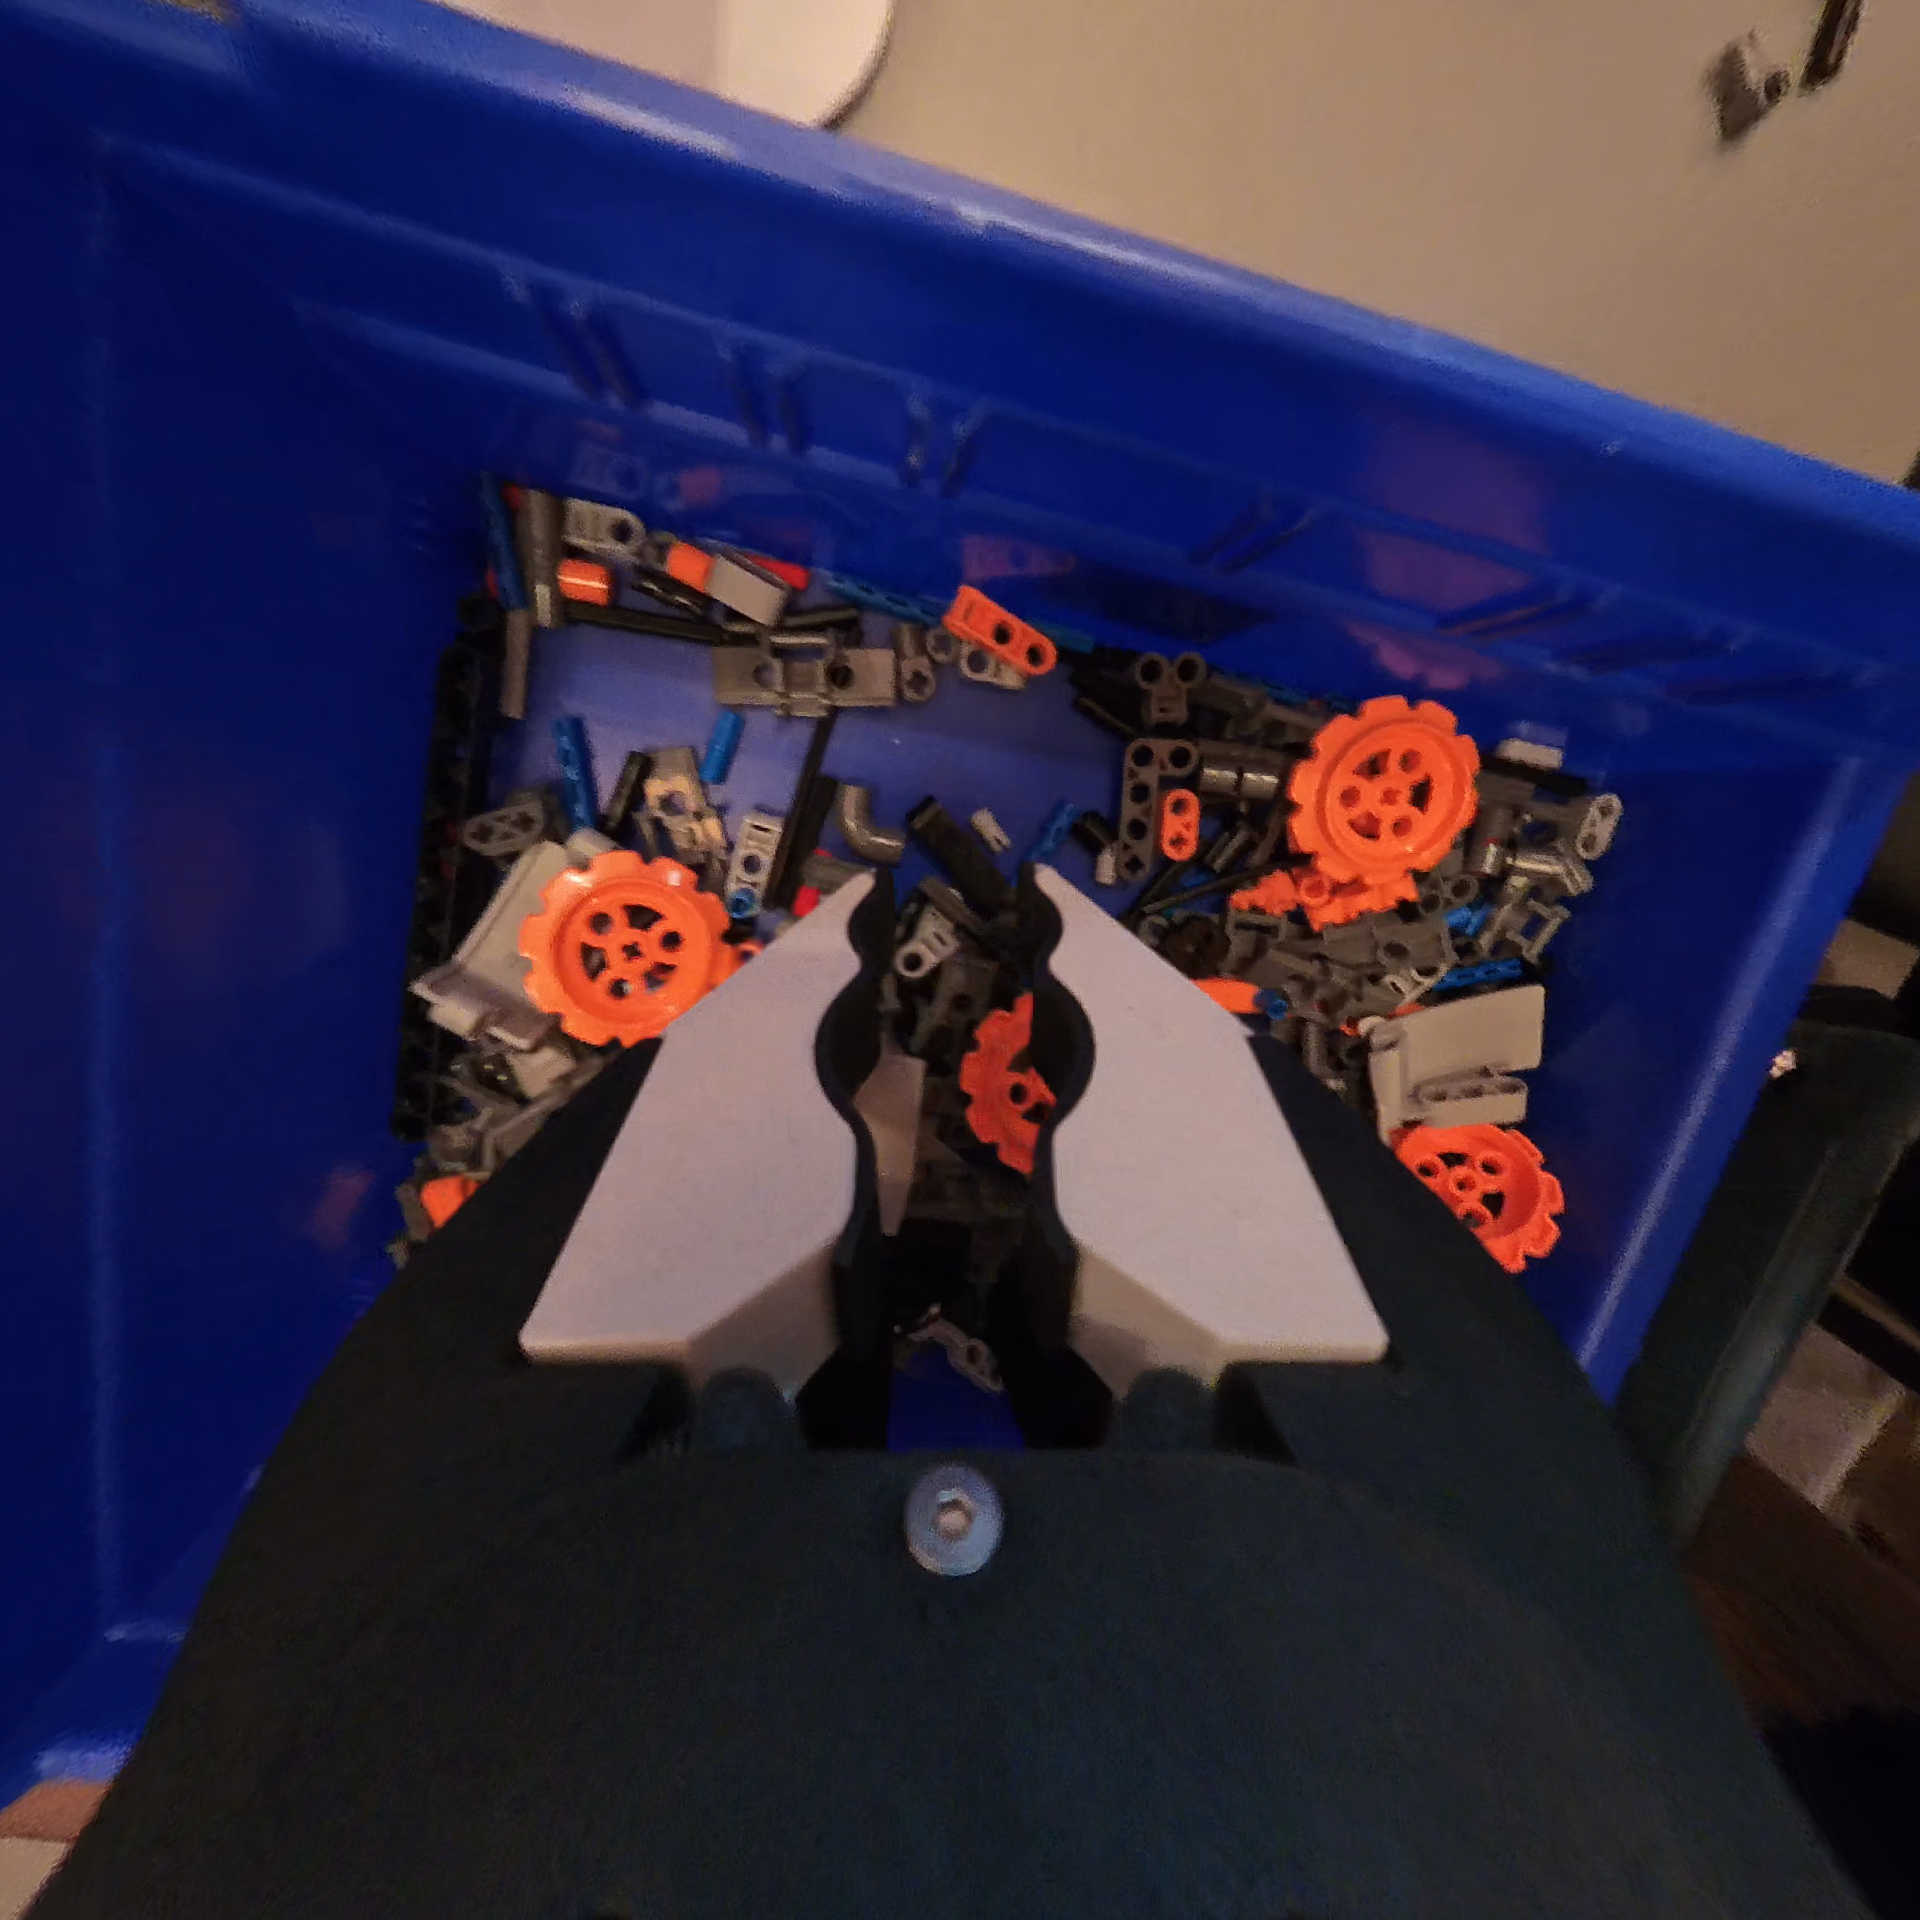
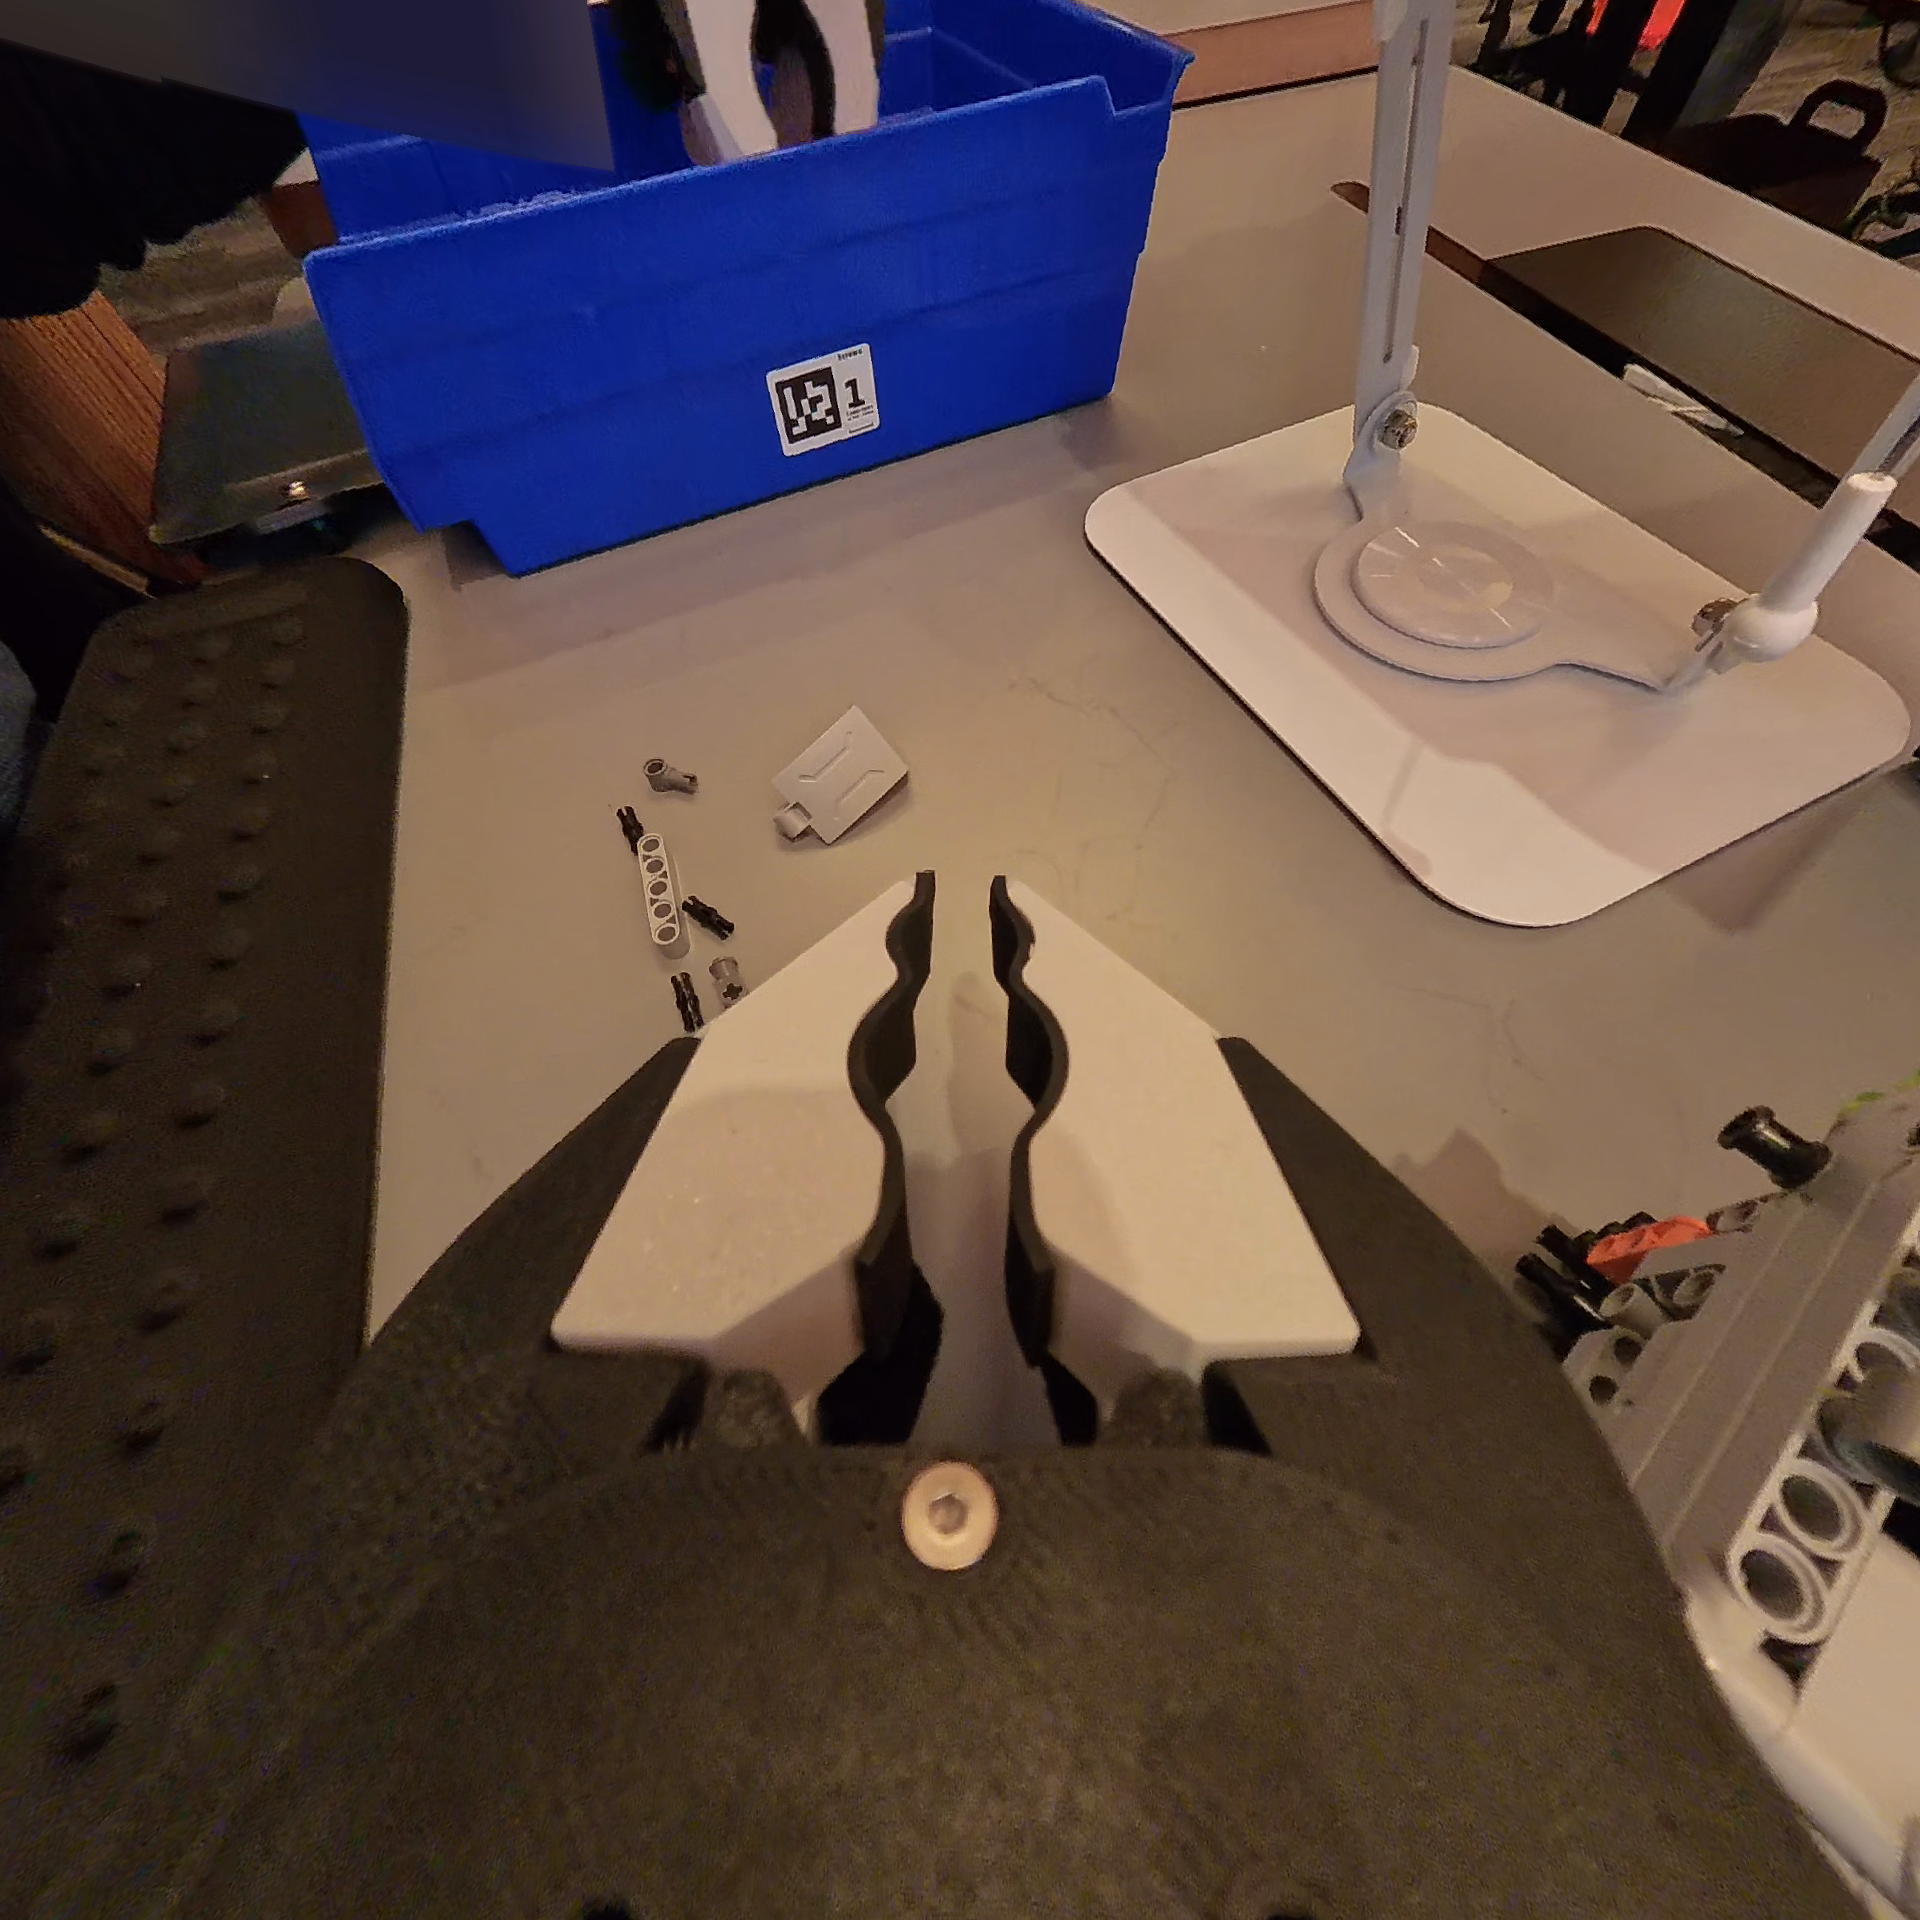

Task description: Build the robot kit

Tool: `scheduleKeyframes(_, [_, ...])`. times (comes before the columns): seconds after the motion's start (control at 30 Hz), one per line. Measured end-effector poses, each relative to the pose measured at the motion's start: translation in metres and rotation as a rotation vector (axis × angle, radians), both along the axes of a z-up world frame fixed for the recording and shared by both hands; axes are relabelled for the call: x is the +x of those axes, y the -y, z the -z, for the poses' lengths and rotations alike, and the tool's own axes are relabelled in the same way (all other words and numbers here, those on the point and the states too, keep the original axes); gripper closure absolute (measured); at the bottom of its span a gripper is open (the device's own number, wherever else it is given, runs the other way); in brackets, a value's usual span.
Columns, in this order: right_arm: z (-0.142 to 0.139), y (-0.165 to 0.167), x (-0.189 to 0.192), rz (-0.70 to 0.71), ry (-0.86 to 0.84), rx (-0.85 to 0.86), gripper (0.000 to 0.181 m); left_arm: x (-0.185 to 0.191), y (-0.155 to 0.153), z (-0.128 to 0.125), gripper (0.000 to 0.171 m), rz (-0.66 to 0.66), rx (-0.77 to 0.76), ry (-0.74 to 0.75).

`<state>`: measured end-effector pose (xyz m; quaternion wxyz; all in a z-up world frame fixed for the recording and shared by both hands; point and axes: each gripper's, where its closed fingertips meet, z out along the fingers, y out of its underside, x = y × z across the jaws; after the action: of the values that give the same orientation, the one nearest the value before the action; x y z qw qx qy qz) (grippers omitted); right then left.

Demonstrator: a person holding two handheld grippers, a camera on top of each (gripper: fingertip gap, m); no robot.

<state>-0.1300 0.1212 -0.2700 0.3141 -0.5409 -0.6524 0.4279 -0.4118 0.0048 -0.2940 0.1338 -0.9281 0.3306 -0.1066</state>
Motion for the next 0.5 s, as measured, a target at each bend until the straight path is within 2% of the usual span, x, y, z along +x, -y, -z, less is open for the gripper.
scheduleKeyframes(0.17, [-0.001,0.002,0.0,-0.008,-0.002,-0.004,0.173,0.029,0.038,0.002,0.148,0.128,-0.126,0.051])
scheduleKeyframes(0.33, [-0.001,0.002,0.0,-0.009,-0.002,-0.003,0.173,0.036,0.031,0.001,0.144,0.134,-0.105,0.049])
scheduleKeyframes(0.5, [-0.002,0.002,0.0,-0.009,-0.004,-0.005,0.173,0.042,0.039,0.016,0.143,0.143,-0.186,0.076])
